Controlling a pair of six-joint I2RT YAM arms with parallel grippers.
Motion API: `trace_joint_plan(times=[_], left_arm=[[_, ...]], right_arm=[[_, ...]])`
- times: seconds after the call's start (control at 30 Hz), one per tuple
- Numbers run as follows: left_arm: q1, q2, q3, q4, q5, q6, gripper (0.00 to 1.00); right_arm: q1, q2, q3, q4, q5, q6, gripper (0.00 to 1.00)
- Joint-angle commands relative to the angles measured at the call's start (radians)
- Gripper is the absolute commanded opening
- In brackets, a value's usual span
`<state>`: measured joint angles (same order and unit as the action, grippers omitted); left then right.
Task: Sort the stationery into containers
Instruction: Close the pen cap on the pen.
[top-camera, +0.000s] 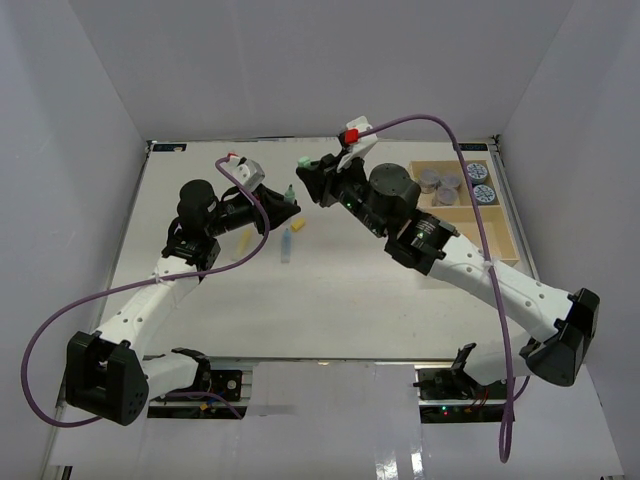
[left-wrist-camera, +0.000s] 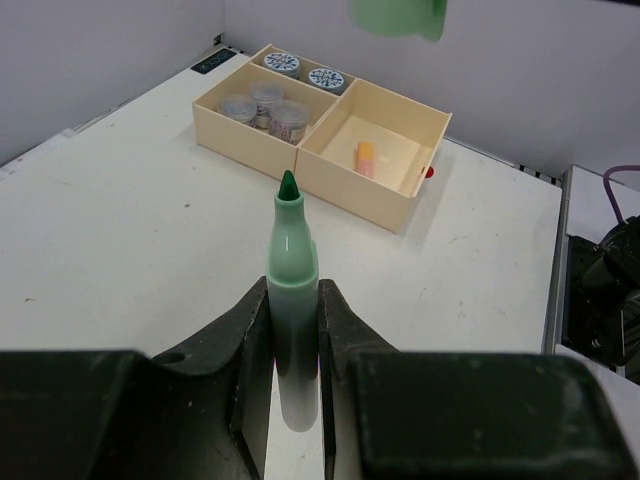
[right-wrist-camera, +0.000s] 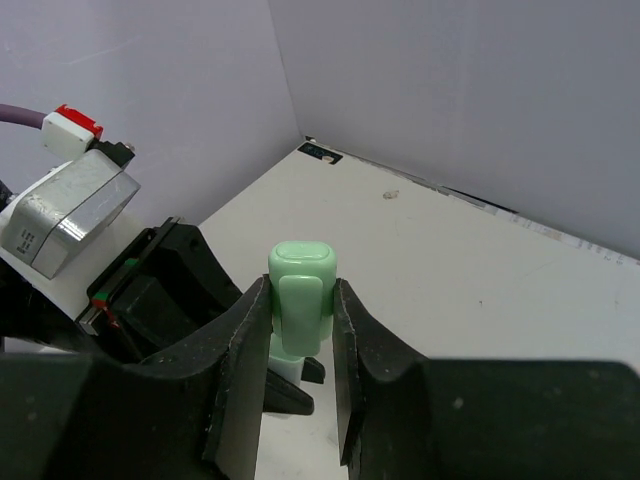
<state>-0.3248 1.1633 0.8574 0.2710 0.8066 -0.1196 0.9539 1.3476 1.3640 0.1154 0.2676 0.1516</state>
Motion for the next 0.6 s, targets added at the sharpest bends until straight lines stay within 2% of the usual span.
trace_joint_plan(times=[0.0,0.2,0.57], left_arm=[[-0.005,-0.008,-0.009,0.023,-0.010,-0.008,0.00],[-0.005,-0.014,-0.011,0.027,-0.017,-0.006,0.00],[-0.005,-0.022,-0.012,0.027,-0.020,-0.005,0.00]], right_arm=[[0.034,0.036,0.024,0.118,0.080,0.019,0.08],[0.068,0.071,0.026,0.173,0.116,0.006,0.08],[0.085,0.113,0.034,0.164,0.147,-0.009,0.08]])
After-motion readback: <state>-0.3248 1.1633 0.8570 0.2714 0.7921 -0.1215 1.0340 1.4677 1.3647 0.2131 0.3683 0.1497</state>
